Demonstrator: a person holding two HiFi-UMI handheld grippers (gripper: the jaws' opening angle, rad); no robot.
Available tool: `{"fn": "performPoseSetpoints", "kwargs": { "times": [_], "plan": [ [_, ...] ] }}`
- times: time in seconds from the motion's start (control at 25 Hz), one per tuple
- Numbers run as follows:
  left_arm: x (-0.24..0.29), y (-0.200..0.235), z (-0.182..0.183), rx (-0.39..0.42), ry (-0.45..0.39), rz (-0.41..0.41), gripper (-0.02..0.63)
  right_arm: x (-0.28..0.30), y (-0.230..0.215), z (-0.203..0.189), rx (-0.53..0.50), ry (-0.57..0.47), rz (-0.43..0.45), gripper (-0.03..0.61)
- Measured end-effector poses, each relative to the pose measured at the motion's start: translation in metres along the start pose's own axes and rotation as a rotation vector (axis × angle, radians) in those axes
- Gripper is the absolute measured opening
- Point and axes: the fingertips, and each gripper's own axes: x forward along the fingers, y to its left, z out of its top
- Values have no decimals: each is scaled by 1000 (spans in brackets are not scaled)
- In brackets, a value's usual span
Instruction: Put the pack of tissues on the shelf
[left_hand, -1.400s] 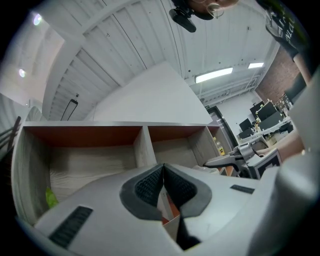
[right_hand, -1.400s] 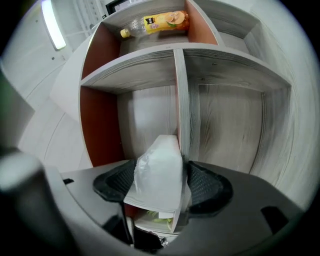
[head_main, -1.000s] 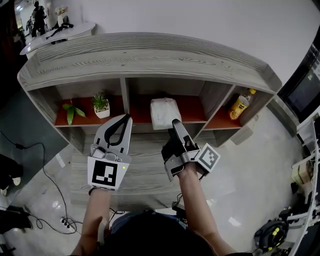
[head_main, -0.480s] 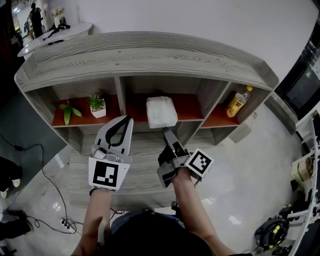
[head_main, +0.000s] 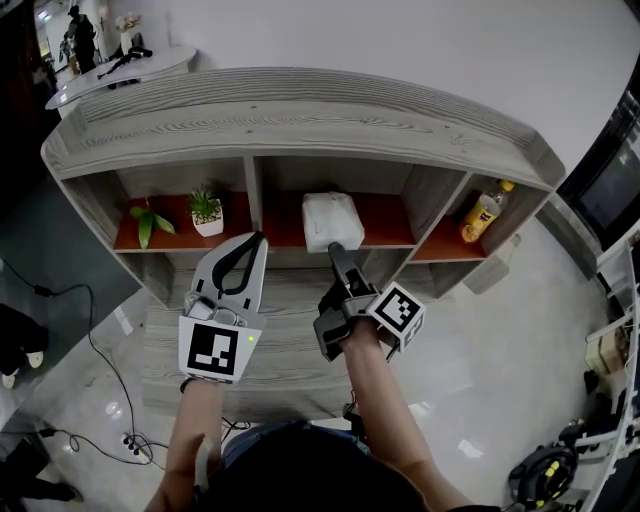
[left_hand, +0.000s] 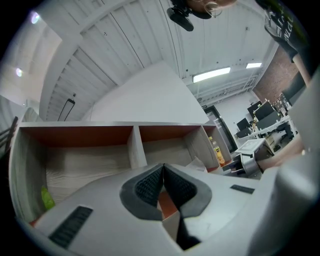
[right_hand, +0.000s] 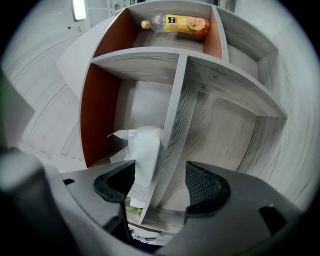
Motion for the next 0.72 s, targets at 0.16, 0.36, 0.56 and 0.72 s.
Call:
{"fn": "performPoseSetpoints", "kwargs": {
  "times": [0.16,0.36,0.56,0.72],
  "plan": [
    [-3,5,0,8,5,10,12,11,1,3,-4,-5,10,307],
    [-6,11,-2,8,12,17,12,22,-2,7,-40,-9,-15,307],
    [-7,12,0,5,10,12,12,28,-5,11,-94,-14,-71,307],
    [-8,11,-1,-13,10,3,12,27,-5,13,-184,-9,-130,307]
  ]
}}
